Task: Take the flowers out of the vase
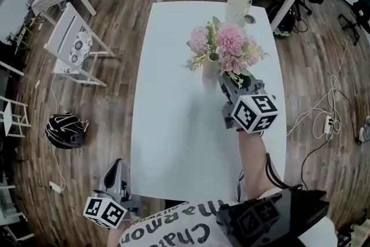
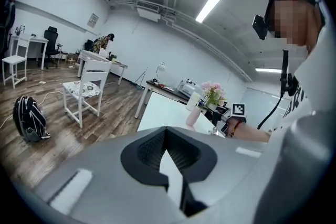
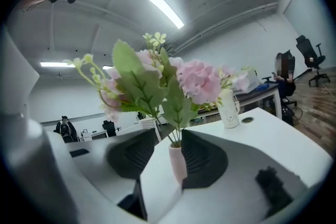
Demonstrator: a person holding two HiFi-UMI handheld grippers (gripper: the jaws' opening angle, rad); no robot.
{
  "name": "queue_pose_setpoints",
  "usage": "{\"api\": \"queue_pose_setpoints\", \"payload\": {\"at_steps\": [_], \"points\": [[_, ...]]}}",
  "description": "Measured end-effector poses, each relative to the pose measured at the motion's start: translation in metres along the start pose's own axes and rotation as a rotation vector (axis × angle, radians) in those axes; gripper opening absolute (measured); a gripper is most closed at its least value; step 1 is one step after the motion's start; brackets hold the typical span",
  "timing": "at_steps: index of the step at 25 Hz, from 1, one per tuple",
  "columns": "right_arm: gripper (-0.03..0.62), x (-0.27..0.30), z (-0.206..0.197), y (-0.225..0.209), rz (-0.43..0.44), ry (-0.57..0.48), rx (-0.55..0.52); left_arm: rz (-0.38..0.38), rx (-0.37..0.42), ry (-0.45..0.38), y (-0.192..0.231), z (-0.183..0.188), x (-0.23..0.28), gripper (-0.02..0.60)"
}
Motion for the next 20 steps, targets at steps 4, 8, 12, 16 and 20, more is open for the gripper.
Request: {"api": "queue_pose_setpoints", "payload": {"at_steps": [4,8,12,16,20], "points": [[0.173,0.01,0.003,-0.003,0.005,-0.052,0.035,0.037,0.033,0.005,-0.002,-0.001,-0.006,0.005],[0.173,0.016,0.006,-0.005,0.028,-0.088,0.053,0.062,0.043,0.006,-0.003,-0.007,-0.011,0.005],[0.116,0.018,0.013,-0.005,0.03,-0.113,0.046,0.077,0.042,0.003,-0.004,-0.011,-0.015,0.005],[0.058,0.017,0.013,-0.002,0.017,-0.123,0.04,0.076,0.037,-0.004,-0.001,-0.018,-0.019,0.005],[0.041,0.015,0.017,-0.007,0.002,-0.135,0.057,0.078,0.03,-0.016,-0.004,-0.024,-0.023,0.005]]}}
Point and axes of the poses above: the fingertips, and each gripper's own axes: x forward along the fingers, y to its left, z out of its top, the point moved 2 cm from there along -x, backward along the fingers, and after that the axes turned 8 degrees about -x, right-handed, at the moved point
